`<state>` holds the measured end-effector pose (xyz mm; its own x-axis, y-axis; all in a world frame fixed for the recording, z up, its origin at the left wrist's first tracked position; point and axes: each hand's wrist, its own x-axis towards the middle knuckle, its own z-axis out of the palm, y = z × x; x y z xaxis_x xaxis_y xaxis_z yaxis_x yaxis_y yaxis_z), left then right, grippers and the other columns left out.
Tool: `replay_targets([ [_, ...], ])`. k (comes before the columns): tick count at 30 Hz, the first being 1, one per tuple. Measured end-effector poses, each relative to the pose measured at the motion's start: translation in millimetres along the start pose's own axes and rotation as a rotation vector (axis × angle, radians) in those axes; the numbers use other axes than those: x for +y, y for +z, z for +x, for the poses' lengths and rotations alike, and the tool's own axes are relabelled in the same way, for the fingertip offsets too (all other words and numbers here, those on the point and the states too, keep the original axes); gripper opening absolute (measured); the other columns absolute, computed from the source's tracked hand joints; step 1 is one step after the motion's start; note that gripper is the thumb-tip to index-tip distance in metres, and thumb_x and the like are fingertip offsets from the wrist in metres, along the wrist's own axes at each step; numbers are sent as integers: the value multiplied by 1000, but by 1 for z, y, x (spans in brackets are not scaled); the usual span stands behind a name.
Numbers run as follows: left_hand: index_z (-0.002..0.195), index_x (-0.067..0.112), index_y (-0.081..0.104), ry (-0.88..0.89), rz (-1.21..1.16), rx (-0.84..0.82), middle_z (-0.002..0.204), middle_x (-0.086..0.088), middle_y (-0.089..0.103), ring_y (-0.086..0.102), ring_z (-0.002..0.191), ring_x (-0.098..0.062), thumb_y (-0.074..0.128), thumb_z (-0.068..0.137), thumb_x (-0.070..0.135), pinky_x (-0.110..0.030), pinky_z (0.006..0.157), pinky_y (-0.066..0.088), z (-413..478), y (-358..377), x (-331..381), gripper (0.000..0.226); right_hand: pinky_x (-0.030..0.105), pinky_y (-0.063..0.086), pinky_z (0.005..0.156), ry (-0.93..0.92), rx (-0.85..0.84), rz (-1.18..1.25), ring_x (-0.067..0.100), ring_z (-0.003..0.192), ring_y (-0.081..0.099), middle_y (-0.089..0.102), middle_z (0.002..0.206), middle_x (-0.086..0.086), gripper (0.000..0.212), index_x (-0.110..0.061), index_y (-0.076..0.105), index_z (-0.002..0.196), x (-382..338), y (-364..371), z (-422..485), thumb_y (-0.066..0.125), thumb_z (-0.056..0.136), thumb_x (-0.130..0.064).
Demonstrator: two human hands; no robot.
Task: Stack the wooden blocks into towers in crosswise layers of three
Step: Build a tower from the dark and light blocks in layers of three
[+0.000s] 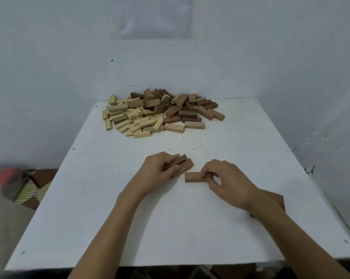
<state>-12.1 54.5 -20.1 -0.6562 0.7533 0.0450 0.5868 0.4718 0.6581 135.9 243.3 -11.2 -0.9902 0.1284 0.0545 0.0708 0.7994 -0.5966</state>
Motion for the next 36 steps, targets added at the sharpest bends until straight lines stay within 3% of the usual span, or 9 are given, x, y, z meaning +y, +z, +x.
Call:
replay_targets([
  [5, 142, 20, 53, 39, 206, 17, 118, -1, 62, 56, 104, -19, 52, 101, 29, -31, 87, 45, -9, 4, 2, 42, 28, 47, 90, -61, 62, -64, 18, 104, 57, 59, 122, -2, 31, -19, 63, 123, -3, 18, -6, 60, 93, -10],
  [9, 140, 19, 55, 51, 181, 59, 127, -1, 58, 54, 111, -20, 49, 103, 30, -33, 92, 44, -15, 2, 3, 39, 26, 35, 102, -34, 59, -121, 22, 125, 43, 45, 149, -3, 48, -23, 49, 143, -8, 22, 1, 59, 96, -19],
  [12, 136, 21, 59, 65, 167, 31, 131, 5, 56, 51, 117, -13, 52, 100, 39, -29, 98, 43, -24, 1, 2, 41, 27, 39, 100, -54, 26, -90, 21, 118, 46, 53, 141, -5, 43, -23, 54, 137, -12, 24, 5, 59, 95, -18],
  [15, 140, 23, 55, 52, 201, 25, 134, 11, 53, 45, 120, -9, 63, 90, 53, -25, 101, 37, -35, 4, 3, 59, 21, 34, 97, -68, 23, -84, 21, 115, 49, 57, 138, -4, 39, -22, 60, 132, -11, 28, 6, 62, 94, -18],
  [20, 141, 23, 53, 37, 173, 28, 135, 13, 51, 42, 119, -5, 71, 83, 52, -18, 98, 34, -38, 8, 9, 67, 19, 31, 95, -36, 89, -89, 23, 118, 52, 58, 133, 5, 34, -14, 65, 125, -8, 37, -2, 67, 91, -15],
  [25, 140, 23, 55, 24, 94, 0, 143, 14, 45, 43, 125, -1, 78, 78, 49, -6, 98, 27, -51, 14, 14, 71, 27, 39, 86, -7, 236, -124, 30, 105, 56, 61, 121, 11, 33, -10, 67, 118, -10, 47, -18, 65, 87, -1],
  [27, 137, 24, 58, 33, 81, -32, 146, 13, 44, 47, 120, 2, 80, 79, 40, 3, 93, 24, -54, 12, 13, 65, 26, 36, 93, -6, 184, -75, 27, 114, 51, 58, 130, 10, 37, -11, 65, 124, -11, 44, -25, 58, 87, -11],
  [30, 129, 31, 61, 51, 76, -72, 145, 16, 46, 57, 96, 9, 82, 77, 34, 2, 85, 32, -53, 7, 12, 56, 27, 34, 99, -33, 70, -49, 21, 124, 42, 52, 142, 5, 50, -14, 61, 132, -13, 35, -33, 54, 84, -29],
  [36, 137, 37, 49, 29, 67, -125, 112, 29, 53, 54, 94, 6, 82, 77, 37, -7, 77, 40, -47, 2, 14, 68, 28, 31, 103, -85, -11, -107, 15, 130, 32, 46, 146, -6, 56, -29, 54, 137, -4, 26, -31, 56, 85, -47],
])
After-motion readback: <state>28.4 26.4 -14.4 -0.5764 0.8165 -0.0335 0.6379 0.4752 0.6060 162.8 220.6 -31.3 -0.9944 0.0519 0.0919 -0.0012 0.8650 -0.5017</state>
